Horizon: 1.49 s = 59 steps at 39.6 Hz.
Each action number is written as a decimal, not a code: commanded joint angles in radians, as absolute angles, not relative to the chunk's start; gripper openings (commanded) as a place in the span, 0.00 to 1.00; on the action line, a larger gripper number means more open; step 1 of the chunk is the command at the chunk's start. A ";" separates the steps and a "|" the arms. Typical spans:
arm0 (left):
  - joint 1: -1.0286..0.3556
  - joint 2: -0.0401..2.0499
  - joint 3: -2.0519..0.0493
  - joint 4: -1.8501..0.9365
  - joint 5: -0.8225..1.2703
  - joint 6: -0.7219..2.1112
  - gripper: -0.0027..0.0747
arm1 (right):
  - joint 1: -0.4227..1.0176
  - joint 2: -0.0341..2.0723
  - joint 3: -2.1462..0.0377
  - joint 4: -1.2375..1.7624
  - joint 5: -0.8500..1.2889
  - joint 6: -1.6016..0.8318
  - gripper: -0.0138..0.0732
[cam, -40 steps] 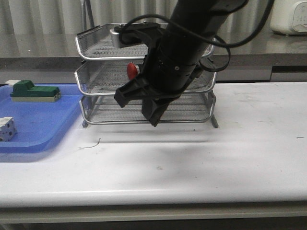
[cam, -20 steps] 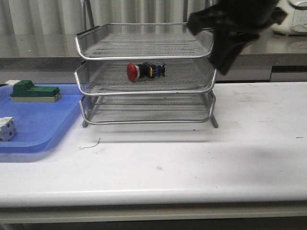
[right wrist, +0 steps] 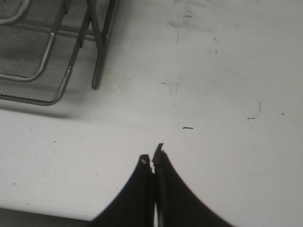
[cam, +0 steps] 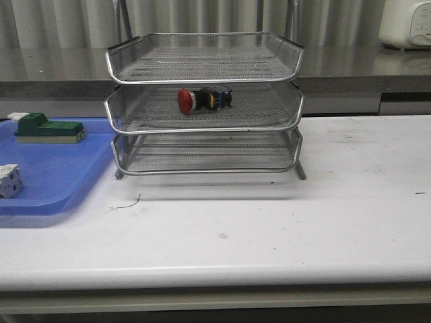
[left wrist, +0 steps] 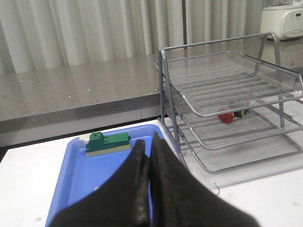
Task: Place button on rack with both arms
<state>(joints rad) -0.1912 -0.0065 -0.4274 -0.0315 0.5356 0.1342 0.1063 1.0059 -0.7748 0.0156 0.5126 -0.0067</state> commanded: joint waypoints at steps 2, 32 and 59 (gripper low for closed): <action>-0.188 -0.010 -0.450 -0.042 0.451 0.125 0.01 | 0.100 0.836 -0.675 0.007 0.368 -0.017 0.09; -0.188 -0.010 -0.450 -0.042 0.451 0.125 0.01 | 0.100 0.178 -0.325 0.007 0.271 -0.016 0.09; -0.188 -0.010 -0.450 -0.042 0.451 0.125 0.01 | 0.100 0.178 -0.325 0.007 0.271 -0.016 0.09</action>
<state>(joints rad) -0.1912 -0.0065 -0.4274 -0.0315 0.5356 0.1328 0.1063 0.1677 -0.2976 0.0156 0.3566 -0.0089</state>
